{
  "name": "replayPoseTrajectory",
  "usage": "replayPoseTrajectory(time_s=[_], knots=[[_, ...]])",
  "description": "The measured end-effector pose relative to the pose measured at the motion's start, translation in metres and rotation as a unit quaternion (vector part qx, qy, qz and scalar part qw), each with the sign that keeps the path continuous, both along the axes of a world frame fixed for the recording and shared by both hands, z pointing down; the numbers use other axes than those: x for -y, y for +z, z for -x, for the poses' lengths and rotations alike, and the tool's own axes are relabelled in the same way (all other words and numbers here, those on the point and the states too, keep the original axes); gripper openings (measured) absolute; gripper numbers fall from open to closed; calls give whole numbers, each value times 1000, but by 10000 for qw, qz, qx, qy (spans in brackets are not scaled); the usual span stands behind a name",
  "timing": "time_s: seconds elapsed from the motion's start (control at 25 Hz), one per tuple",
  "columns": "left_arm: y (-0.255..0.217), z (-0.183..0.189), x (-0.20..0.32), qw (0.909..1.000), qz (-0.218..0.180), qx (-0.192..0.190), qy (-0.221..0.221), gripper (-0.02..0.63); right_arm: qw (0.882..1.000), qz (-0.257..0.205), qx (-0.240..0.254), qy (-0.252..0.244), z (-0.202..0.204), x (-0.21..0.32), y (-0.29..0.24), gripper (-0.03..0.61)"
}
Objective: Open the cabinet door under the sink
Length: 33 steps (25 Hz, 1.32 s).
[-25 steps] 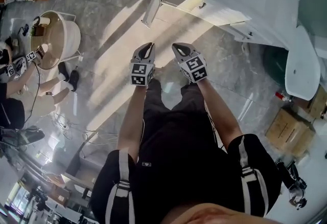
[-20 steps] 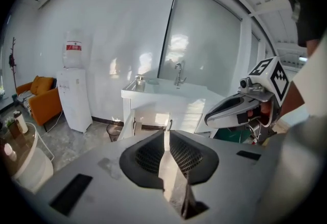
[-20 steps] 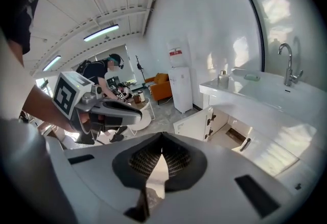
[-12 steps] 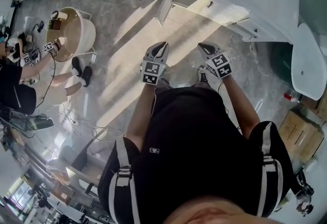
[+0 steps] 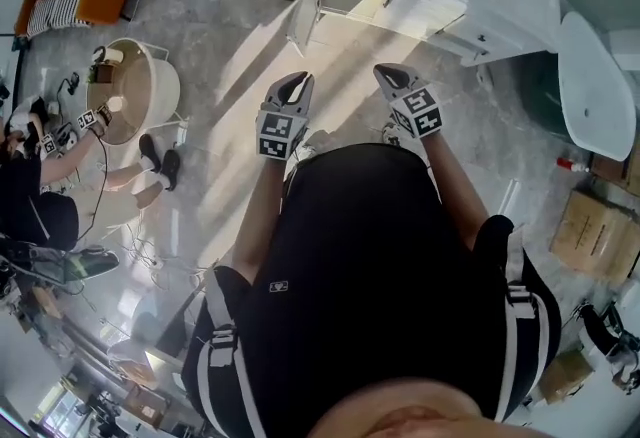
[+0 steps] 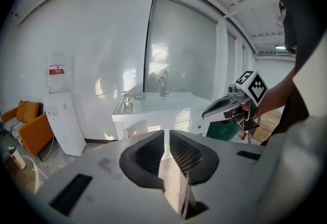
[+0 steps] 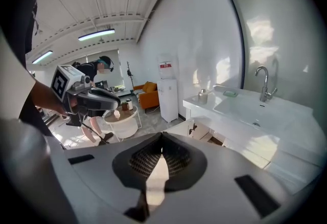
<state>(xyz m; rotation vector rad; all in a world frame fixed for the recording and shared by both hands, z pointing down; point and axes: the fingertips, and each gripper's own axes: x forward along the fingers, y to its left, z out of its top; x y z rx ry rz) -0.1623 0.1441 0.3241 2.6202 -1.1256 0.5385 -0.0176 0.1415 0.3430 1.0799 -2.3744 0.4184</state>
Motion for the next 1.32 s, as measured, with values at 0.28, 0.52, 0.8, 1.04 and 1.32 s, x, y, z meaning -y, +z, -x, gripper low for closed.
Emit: replayPoseTrajectory(time_s=[0.28,0.52,0.8,1.04,1.32], knots=[[-38,-19,18,9983,-576,21,59,38,9994,-336,60,-6,-3,4,-28,58],[-46,-32,22,9986,-513,-90,130,38,9990,-402,138,-101,-7,12,-36,58],[-37,-29,16,9993,-366,-92,11,38,9993,-347,102,-59,-10,15,-31,58],[-37,-30,12,9994,-319,-121,37,38,9995,-329,-6,37,-13,12,-30,58],[-28,-27,11,9998,-134,-167,55,38,9996,-277,-54,54,-7,10,-23,58]])
